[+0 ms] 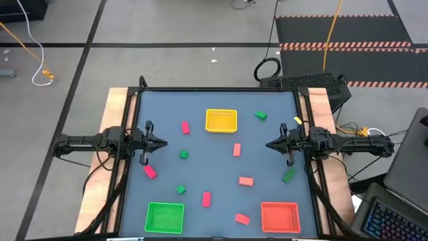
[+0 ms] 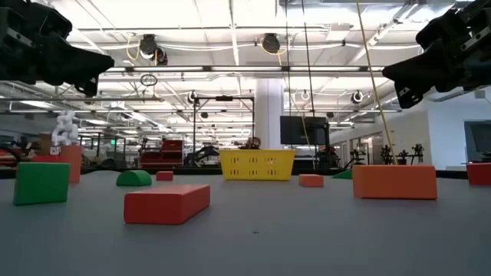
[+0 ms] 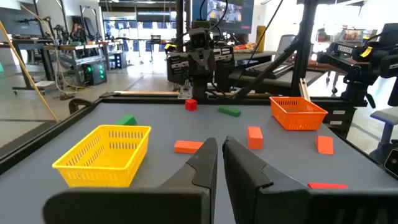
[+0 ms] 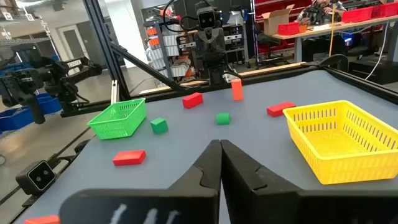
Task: Sort & place blocks by color
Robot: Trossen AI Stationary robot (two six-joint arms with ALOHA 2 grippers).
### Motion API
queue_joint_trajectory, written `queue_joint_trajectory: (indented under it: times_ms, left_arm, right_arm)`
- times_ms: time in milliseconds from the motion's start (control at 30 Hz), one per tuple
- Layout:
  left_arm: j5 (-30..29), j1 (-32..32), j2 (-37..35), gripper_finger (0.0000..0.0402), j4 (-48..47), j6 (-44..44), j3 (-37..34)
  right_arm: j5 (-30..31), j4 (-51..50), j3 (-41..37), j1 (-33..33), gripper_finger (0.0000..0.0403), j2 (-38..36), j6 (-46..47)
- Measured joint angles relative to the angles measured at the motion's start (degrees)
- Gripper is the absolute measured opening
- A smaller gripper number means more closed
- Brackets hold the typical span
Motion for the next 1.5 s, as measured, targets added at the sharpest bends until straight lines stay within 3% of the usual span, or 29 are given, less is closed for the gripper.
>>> queue_joint_trajectory:
  times_ms: [1500]
  left_arm:
    - [0.0,0.0,0.0,0.0033,0.0,0.0,0.0]
  right_arm:
    - [1.6,0.6,0.0,0.0,0.0000,0.0,0.0]
